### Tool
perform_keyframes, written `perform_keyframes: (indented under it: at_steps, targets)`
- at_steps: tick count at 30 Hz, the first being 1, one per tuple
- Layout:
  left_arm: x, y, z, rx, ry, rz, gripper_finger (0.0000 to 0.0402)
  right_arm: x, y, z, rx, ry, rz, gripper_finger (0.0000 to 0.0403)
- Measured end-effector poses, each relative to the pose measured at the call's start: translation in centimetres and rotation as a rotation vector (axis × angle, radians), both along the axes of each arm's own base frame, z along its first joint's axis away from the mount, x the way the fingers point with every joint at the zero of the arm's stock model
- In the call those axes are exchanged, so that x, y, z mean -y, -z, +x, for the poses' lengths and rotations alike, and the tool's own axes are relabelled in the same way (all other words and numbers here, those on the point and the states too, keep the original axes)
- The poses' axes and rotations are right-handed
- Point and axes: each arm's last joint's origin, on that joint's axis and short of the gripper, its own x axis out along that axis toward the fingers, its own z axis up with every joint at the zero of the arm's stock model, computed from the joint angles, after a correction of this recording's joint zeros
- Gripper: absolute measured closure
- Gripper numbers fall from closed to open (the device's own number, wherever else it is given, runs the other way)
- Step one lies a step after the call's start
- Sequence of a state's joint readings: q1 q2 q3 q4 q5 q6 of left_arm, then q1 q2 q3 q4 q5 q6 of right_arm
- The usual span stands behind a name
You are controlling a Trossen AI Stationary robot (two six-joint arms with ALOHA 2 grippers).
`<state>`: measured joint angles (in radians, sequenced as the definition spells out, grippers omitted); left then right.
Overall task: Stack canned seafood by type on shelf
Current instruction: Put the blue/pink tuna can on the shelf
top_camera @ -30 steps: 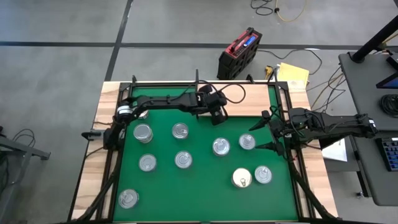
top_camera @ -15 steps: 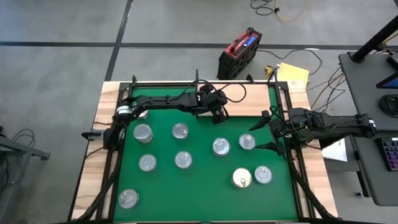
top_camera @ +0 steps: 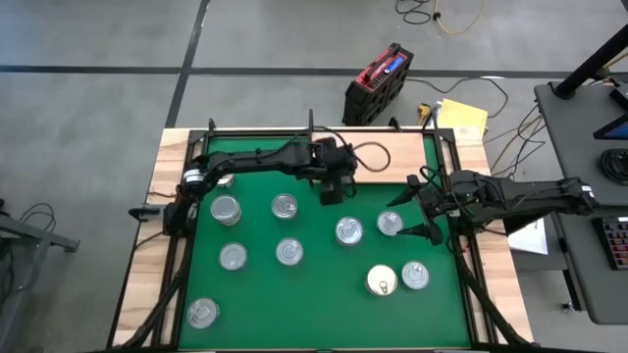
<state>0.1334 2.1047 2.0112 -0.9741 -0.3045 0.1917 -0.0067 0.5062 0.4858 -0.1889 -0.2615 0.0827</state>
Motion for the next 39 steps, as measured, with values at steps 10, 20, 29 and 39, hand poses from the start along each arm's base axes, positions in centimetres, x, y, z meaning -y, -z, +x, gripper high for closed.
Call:
perform_keyframes:
  at_steps: [10, 20, 29, 39]
  targets:
    - [3.1, -0.9, -1.5, 0.075, 0.044, 0.024, 0.0402, 1.8, 0.3, 2.2, 0.001, 0.599, -0.158, 0.0026]
    - [7.4, 0.1, -6.6, 0.345, 0.071, 0.037, 0.0402, 3.1, 0.0, 2.4, -0.021, 1.171, -0.309, 0.0026]
    - [7.1, 3.8, -7.3, 0.369, 0.093, 0.124, 0.0402, 3.3, 1.7, 4.1, -0.131, 1.151, -0.409, 0.0026]
    - [6.8, 3.9, -7.3, 0.364, 0.102, 0.14, 0.0402, 3.8, 0.5, 8.1, -0.104, 0.875, -0.232, 0.0175]
